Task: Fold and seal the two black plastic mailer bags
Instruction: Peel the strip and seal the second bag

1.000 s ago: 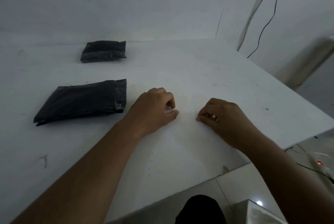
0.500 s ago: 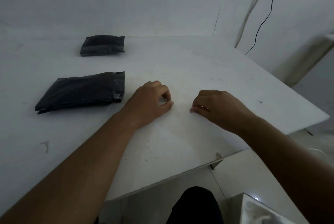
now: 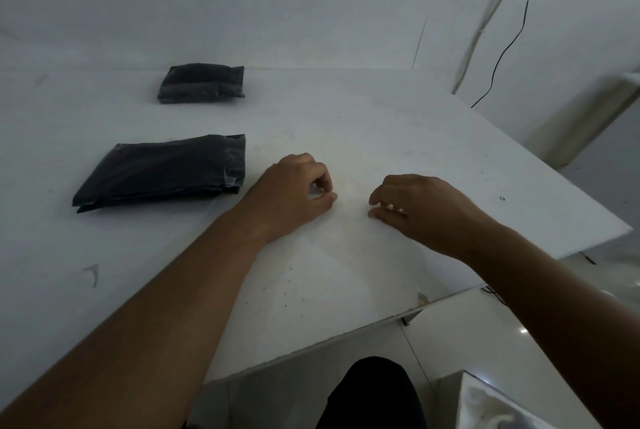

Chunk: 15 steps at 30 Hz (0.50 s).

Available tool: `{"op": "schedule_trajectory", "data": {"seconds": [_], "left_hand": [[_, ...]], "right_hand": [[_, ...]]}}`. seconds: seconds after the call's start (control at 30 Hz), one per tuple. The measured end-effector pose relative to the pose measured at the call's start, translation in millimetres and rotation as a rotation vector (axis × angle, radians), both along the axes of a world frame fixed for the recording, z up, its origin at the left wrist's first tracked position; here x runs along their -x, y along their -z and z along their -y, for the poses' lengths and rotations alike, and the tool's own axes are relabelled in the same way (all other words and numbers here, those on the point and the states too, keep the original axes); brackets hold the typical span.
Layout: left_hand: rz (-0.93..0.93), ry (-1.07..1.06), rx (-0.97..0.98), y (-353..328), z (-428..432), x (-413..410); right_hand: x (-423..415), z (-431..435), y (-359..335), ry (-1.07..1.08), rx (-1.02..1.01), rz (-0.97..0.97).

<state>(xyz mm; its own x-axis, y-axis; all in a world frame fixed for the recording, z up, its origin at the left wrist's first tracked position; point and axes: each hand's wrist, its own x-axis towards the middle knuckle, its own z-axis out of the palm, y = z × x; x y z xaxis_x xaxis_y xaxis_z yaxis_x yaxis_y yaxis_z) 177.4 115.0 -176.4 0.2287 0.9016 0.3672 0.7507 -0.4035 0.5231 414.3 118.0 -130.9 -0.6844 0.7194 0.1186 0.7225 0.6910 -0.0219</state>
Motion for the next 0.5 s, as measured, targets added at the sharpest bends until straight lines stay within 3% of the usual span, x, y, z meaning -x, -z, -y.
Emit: {"op": "schedule_trajectory", "data": {"seconds": [0.5], "left_hand": [[-0.011, 0.004, -0.007, 0.3, 0.0, -0.1]], "right_hand": [[3.9, 4.1, 8.9, -0.071, -0.189, 0.095]]}}
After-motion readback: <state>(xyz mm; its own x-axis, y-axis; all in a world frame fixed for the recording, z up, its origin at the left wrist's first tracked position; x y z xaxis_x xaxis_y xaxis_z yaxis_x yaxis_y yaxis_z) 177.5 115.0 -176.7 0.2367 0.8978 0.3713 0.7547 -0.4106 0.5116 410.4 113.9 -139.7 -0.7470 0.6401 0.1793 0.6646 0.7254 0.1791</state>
